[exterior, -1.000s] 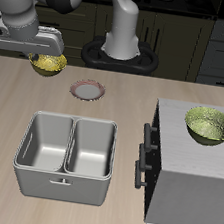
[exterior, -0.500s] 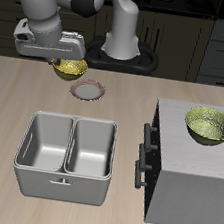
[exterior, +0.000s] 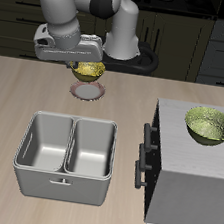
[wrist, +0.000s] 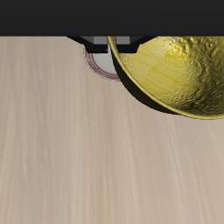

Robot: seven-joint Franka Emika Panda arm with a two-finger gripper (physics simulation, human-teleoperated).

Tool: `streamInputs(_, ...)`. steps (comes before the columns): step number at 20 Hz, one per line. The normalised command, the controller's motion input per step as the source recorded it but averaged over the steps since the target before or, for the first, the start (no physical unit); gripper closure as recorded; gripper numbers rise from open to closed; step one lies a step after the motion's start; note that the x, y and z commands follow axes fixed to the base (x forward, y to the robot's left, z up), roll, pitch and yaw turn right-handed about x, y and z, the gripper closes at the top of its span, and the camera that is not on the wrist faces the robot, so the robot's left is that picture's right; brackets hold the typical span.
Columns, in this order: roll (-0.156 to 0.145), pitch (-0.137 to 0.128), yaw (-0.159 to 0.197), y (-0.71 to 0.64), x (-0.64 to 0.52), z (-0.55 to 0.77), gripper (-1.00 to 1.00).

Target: Place the yellow bowl on the plate

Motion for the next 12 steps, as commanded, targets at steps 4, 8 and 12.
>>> streamInputs(4, 0.050, 0.001, 0.029, 0.34, -0.12, -0.15, 1.00)
streamInputs(8, 0.000, -0.013, -0.020, 0.11, -0.19, -0.06, 1.00)
streamInputs(12, -0.024, -0.028, 0.015, 0.06, -0.26, -0.09, 1.00)
